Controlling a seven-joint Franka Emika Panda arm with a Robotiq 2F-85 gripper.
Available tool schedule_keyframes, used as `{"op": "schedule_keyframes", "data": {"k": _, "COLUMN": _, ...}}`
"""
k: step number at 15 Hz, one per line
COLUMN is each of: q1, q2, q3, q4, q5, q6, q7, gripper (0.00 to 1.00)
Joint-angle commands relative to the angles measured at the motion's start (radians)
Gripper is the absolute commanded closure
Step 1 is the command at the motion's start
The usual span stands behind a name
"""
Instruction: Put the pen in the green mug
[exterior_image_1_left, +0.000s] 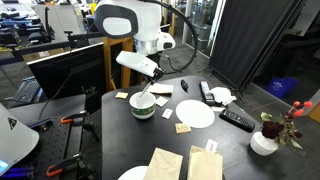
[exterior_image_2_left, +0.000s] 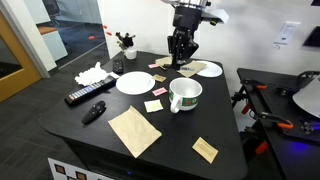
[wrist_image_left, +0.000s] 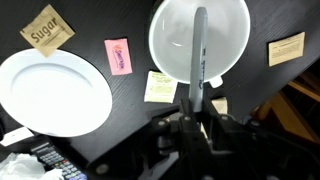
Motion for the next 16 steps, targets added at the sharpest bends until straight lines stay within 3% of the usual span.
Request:
{"op": "schedule_keyframes", "data": {"k": 1, "q1": 0.001, "q2": -0.042, "q3": 0.013, "q4": -0.049, "q5": 0.119, "q6": 0.01, "q7": -0.154, "gripper": 0.96}}
{"op": "schedule_keyframes", "data": {"k": 10, "q1": 0.0, "q2": 0.013, "q3": 0.005, "q4": -0.047, "q5": 0.332, "q6": -0.012, "q7": -0.521, "gripper": 0.96}}
{"op": "schedule_keyframes", "data": {"k": 16, "q1": -0.008, "q2": 0.06, "q3": 0.002, "q4": -0.039, "q5": 0.377, "q6": -0.021, "q7": -0.658, "gripper": 0.96}}
